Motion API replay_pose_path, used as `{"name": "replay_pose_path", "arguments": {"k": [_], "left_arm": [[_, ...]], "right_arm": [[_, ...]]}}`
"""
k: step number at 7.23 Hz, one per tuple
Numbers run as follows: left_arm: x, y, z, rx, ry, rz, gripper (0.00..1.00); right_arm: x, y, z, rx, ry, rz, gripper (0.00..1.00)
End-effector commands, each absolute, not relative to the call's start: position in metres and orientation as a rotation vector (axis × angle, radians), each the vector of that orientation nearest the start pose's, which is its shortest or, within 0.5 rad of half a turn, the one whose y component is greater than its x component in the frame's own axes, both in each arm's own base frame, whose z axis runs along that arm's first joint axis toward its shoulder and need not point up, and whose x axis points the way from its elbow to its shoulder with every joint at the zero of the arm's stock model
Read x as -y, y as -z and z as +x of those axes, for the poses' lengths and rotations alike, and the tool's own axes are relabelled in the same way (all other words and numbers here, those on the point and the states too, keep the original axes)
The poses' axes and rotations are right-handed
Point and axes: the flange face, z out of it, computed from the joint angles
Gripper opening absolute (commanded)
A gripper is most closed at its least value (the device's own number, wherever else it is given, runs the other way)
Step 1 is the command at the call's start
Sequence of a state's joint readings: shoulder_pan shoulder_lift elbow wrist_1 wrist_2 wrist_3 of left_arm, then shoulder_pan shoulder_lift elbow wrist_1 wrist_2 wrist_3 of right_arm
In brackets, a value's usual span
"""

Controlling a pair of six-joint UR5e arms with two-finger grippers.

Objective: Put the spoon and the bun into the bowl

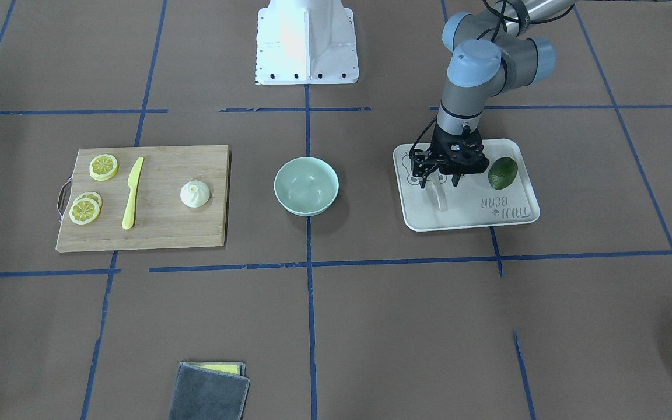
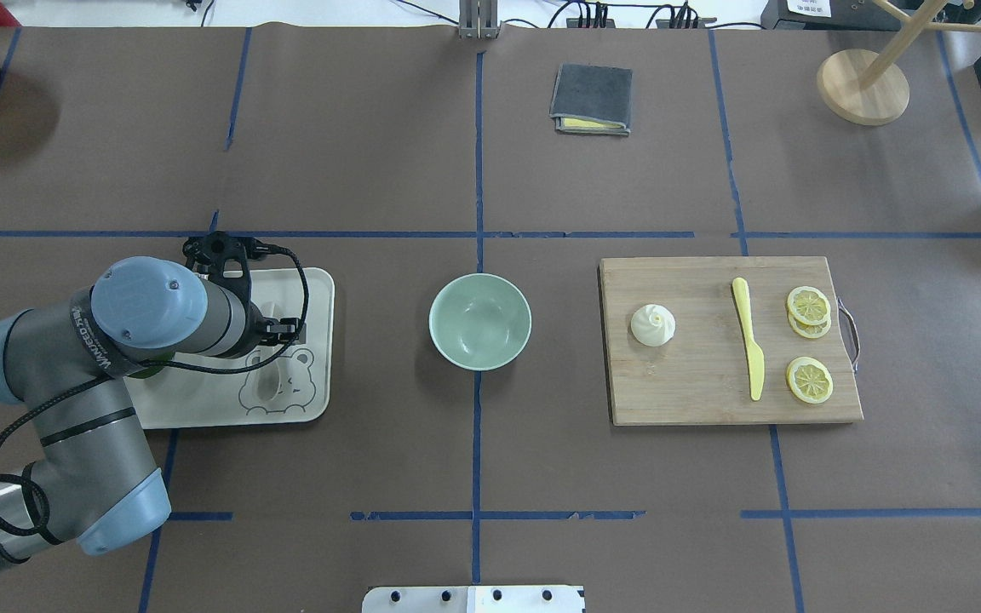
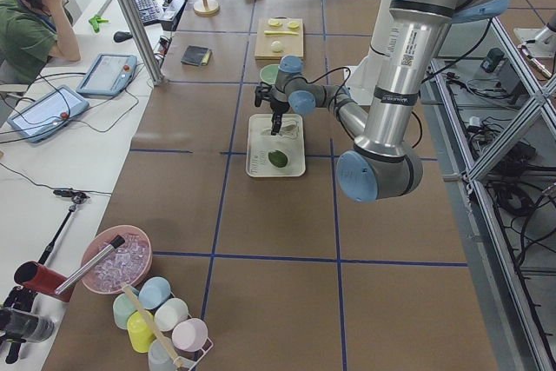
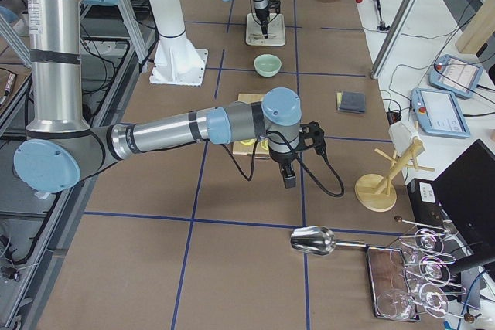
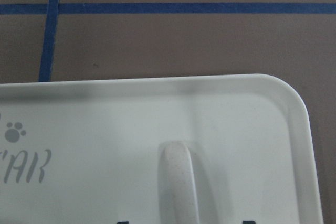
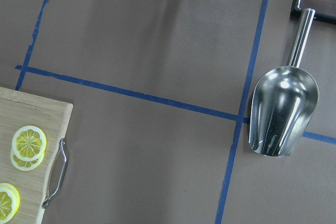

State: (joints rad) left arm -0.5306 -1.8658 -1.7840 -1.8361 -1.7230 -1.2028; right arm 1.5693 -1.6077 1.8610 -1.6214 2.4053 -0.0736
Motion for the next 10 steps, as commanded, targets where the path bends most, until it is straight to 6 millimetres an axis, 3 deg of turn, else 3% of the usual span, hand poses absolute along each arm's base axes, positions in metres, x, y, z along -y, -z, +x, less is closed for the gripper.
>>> {"name": "replay_pose_path", "arguments": {"k": [1,3,4,5,7,9,10], "left_arm": [[0.408,-0.384,0.467,-0.749,0.091,0.199,0.78],[0.409,-0.388,0.467,-0.742,0.091,0.200,0.75],[0.409,-0.387,0.468,-0.744,0.092,0.199,0.27],[0.409,-0.386,0.467,-0.745,0.094,0.200,0.00],[0.406,-0.370,0.462,-0.772,0.092,0.217,0.00],[0.401,-0.331,0.442,-0.840,0.102,0.249,0.00],[0.412,-0.308,0.440,-0.890,0.241,0.215,0.00]], "right_arm": [[0.476,-0.533,0.059,0.825,0.156,0.223,1.00],[0.476,-0.534,0.059,0.825,0.156,0.222,1.00],[0.476,-0.534,0.059,0.825,0.156,0.222,1.00],[0.476,-0.533,0.059,0.825,0.156,0.223,1.00],[0.476,-0.533,0.059,0.825,0.156,0.222,1.00],[0.476,-0.533,0.059,0.825,0.154,0.221,1.00],[0.477,-0.532,0.059,0.825,0.157,0.225,1.00]]}}
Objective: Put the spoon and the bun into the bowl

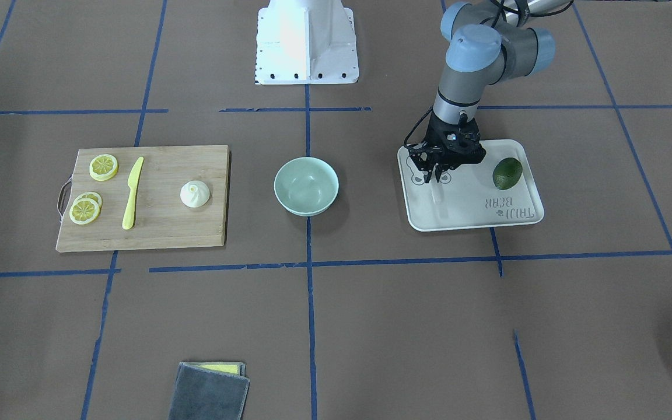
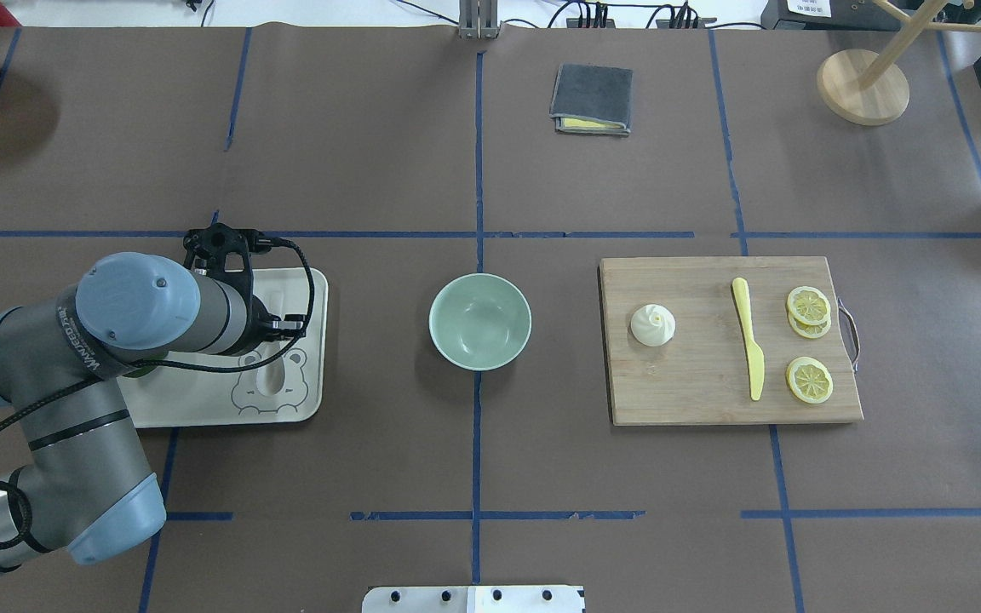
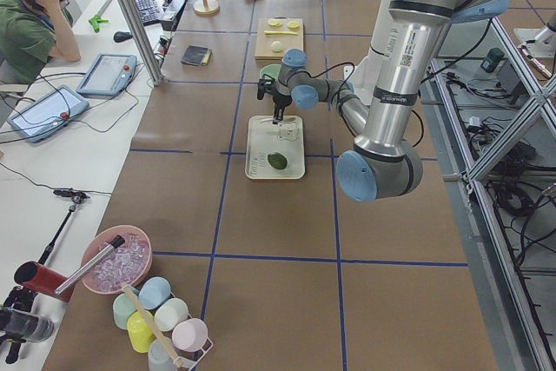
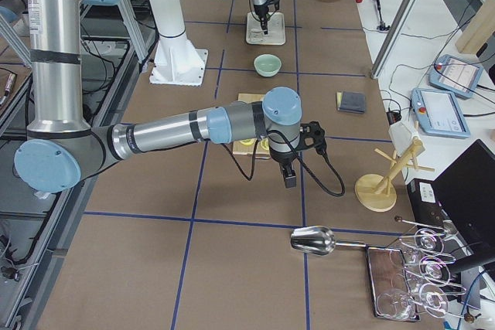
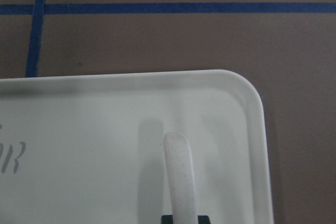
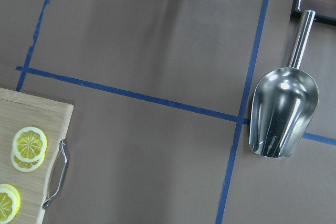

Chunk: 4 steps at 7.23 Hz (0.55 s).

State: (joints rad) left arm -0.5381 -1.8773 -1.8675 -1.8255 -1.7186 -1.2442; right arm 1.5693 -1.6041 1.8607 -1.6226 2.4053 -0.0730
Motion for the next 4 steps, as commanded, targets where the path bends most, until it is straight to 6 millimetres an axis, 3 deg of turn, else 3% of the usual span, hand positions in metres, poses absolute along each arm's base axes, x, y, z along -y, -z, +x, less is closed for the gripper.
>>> {"name": "replay_pose_path", "arguments": {"k": [1,3,4], "left_arm": [[0.422,-0.269,0.451,-0.950,0.360,0.210,0.00],[0.463,-0.196,0.510,-0.966,0.690,0.149,0.00],[0.467,-0.175,0.535,-0.962,0.765,0.135,0.00]], "right_arm": [[0.476,-0.533,0.058,0.825,0.156,0.221,1.00],[0.476,-0.533,0.059,0.826,0.154,0.221,1.00],[0.476,-0.533,0.059,0.828,0.155,0.221,1.00]]}}
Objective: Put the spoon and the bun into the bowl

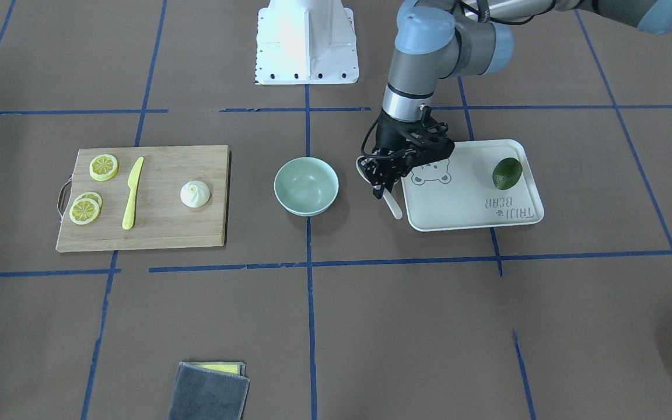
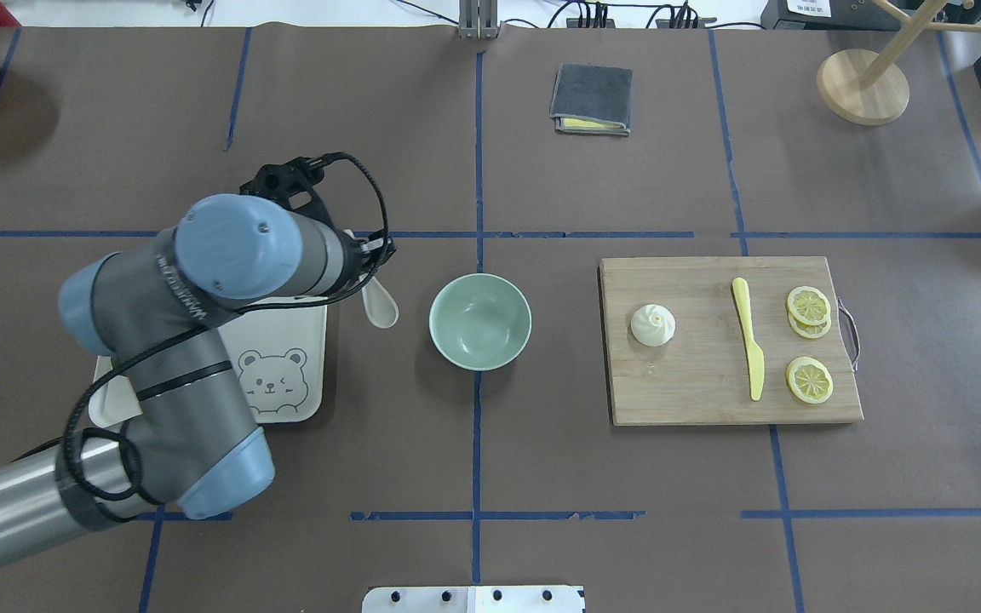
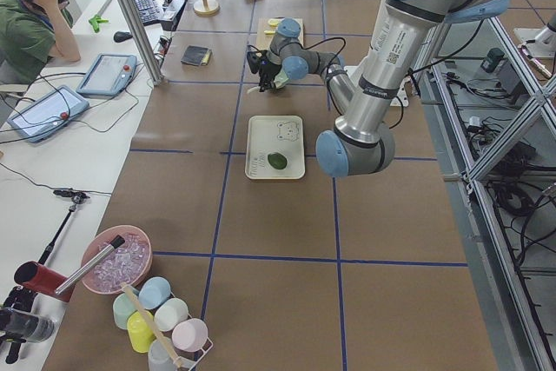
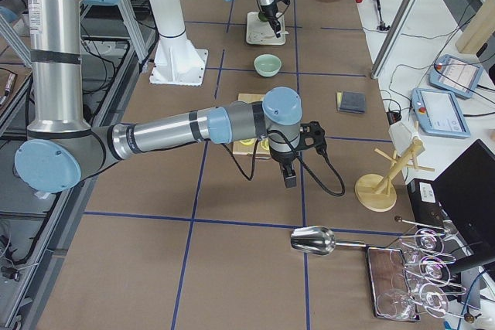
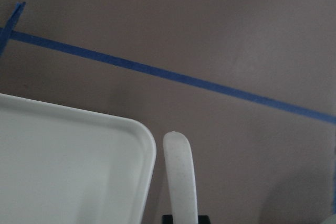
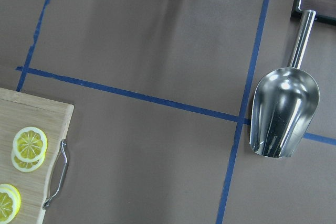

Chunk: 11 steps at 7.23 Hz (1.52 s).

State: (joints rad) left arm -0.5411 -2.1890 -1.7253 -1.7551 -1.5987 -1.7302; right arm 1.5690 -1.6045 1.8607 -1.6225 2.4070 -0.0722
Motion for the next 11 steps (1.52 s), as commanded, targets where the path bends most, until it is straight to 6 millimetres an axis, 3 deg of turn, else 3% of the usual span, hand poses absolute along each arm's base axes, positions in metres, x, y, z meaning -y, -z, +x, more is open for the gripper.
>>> {"name": "replay_pose_path", "arguments": {"k": [1,2,3,5,6,7,8,9,10,11], "left_arm": [[0.463,-0.161,0.553,-0.970,0.777,0.133,0.00],[0.458,-0.155,0.574,-0.959,0.765,0.123,0.00],[0.457,-0.159,0.578,-0.949,0.736,0.135,0.28],[0.438,-0.159,0.590,-0.947,0.665,0.142,0.55],[0.437,-0.160,0.588,-0.940,0.620,0.165,0.71],[0.431,-0.164,0.577,-0.948,0.573,0.186,0.78],[0.414,-0.169,0.541,-0.972,0.453,0.248,1.00],[0.402,-0.183,0.502,-0.956,0.283,0.345,1.00],[0.431,-0.193,0.463,-0.909,0.143,0.424,1.00],[0.466,-0.225,0.414,-0.873,-0.057,0.417,1.00]], "right_arm": [[0.476,-0.533,0.058,0.830,0.153,0.221,1.00],[0.476,-0.533,0.058,0.830,0.153,0.221,1.00],[0.476,-0.533,0.058,0.833,0.153,0.221,1.00],[0.476,-0.533,0.058,0.833,0.153,0.221,1.00],[0.476,-0.533,0.058,0.832,0.155,0.221,1.00],[0.476,-0.532,0.058,0.833,0.154,0.222,1.00],[0.476,-0.528,0.058,0.834,0.140,0.222,1.00],[0.478,-0.517,0.058,0.844,0.131,0.238,1.00],[0.479,-0.510,0.052,0.884,0.135,0.255,1.00],[0.481,-0.499,0.040,0.910,0.145,0.287,1.00]]}}
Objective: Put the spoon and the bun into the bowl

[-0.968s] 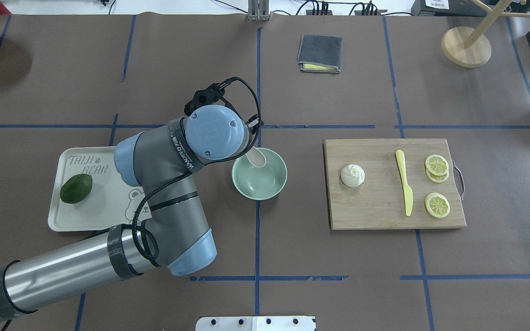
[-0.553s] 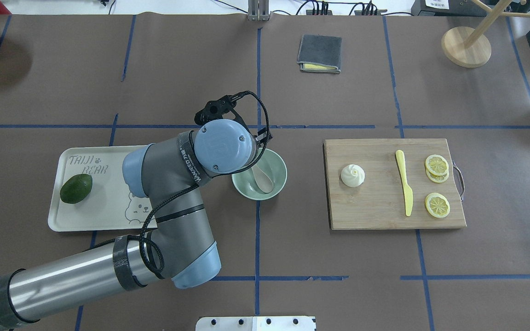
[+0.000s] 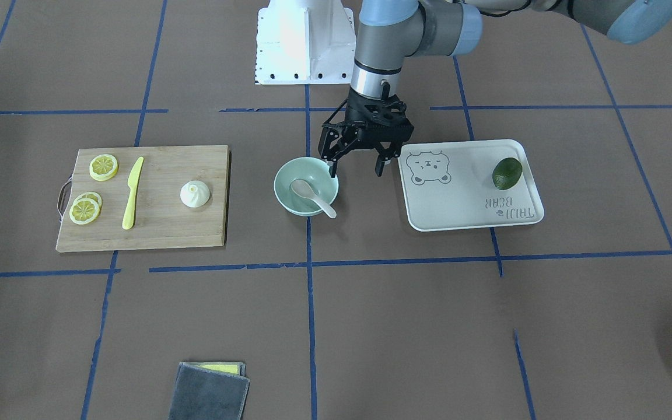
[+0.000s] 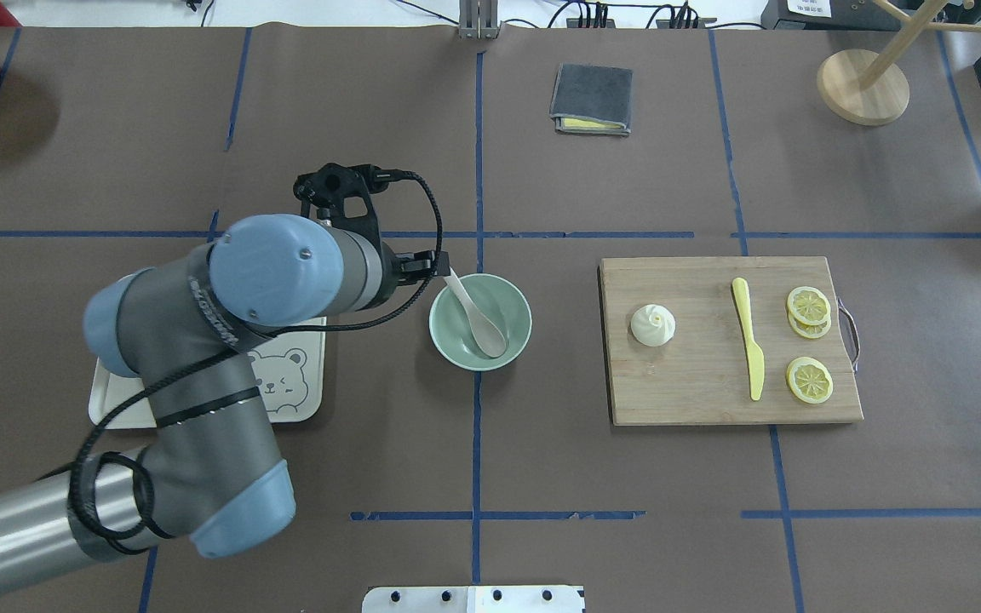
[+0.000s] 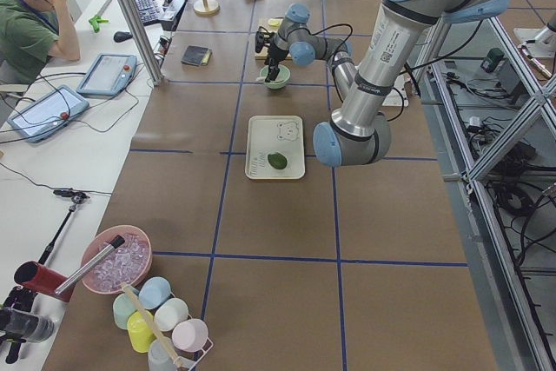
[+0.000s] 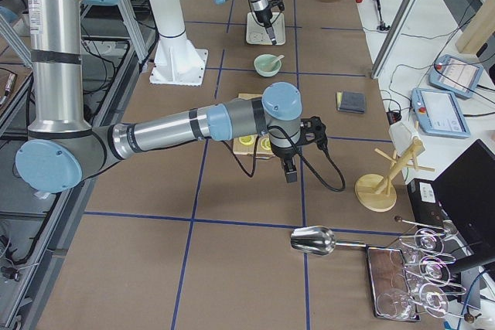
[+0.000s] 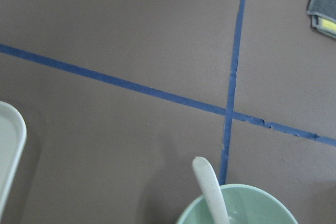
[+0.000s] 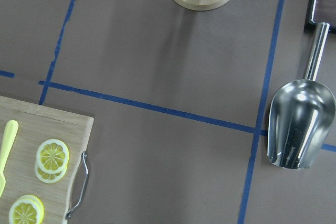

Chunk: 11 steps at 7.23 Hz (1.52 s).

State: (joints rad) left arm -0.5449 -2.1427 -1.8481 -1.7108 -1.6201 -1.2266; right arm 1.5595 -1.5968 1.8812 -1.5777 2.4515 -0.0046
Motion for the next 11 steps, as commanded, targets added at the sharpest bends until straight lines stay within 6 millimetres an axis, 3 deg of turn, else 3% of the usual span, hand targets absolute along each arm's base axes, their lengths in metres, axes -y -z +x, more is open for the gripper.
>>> {"name": "replay_pose_path", "arguments": {"k": [1,2,3,5,6,7,8,9,10,11], "left_arm": [[0.504,-0.259,0.344,-0.816,-0.213,0.468,1.00],[0.534,-0.303,0.266,-0.758,-0.352,0.497,1.00],[0.552,-0.354,0.192,-0.717,-0.415,0.493,1.00],[0.551,-0.455,0.049,-0.717,-0.308,0.402,1.00],[0.520,-0.523,0.017,-0.710,-0.298,0.318,1.00],[0.498,-0.566,-0.014,-0.691,-0.265,0.265,1.00],[0.476,-0.604,-0.042,-0.688,-0.207,0.208,1.00],[0.454,-0.623,-0.086,-0.677,-0.193,0.226,1.00],[0.434,-0.633,-0.102,-0.712,-0.129,0.157,1.00],[0.432,-0.636,-0.101,-0.729,-0.115,0.121,1.00]], "right_arm": [[0.493,-0.476,0.007,0.922,0.198,0.324,1.00],[0.502,-0.453,-0.023,0.947,0.208,0.316,1.00],[0.501,-0.437,-0.053,0.936,0.247,0.317,1.00],[0.513,-0.380,-0.131,0.933,0.176,0.275,1.00],[0.511,-0.352,-0.182,0.920,0.173,0.275,1.00],[0.506,-0.334,-0.215,0.921,0.173,0.263,1.00],[0.498,-0.322,-0.236,0.932,0.155,0.245,1.00],[0.487,-0.322,-0.259,0.909,0.162,0.244,1.00],[0.475,-0.328,-0.284,0.889,0.164,0.230,1.00],[0.463,-0.336,-0.312,0.861,0.141,0.226,1.00]]}}
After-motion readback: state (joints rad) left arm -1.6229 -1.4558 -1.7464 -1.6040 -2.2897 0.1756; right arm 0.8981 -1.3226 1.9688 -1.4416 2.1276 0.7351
